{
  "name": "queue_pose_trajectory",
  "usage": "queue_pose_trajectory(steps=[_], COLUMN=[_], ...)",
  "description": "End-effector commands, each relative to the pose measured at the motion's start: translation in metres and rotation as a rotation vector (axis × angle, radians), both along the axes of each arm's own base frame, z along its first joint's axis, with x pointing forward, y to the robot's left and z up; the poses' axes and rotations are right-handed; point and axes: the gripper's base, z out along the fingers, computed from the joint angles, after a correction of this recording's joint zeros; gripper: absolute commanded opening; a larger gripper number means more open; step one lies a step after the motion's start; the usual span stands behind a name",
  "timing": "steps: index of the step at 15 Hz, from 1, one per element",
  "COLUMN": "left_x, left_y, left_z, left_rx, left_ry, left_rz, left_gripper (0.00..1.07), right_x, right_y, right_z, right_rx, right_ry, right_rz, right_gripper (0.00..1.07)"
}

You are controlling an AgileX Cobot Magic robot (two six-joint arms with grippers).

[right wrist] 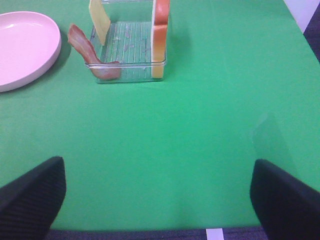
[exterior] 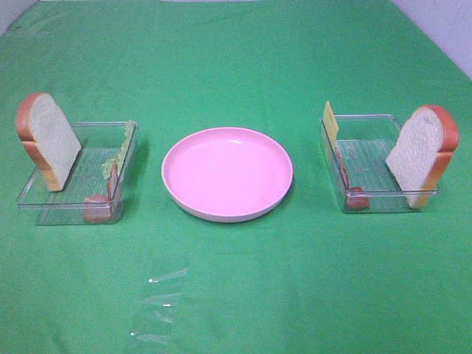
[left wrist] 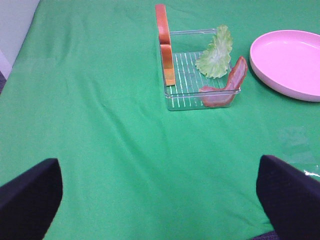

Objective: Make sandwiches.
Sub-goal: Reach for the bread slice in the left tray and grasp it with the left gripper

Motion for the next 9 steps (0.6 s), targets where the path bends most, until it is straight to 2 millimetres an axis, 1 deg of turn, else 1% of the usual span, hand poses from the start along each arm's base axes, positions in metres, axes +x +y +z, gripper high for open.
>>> queue_pose_trajectory(steps=[1, 9], left_x=[-0.0021, -0.0021], left_y=[-0.0004, -0.0004], left_z=[-0.0002, -0.0001], left_rx=[-0.009, -0.01], left_ry=[-0.017, -0.018], left_rz=[0.003, 0.003], left_gripper=[0.98, 0.98], right_x=[-0.0019, -0.0019], right_y=[0.0003, 0.0003], right_z=[-0.0006, -0.0006], right_rx=[-0.008, -0.008], right_ry=[-0.022, -0.022], right_rz=[0.01, 0.01], right_gripper=[0.96, 0.96])
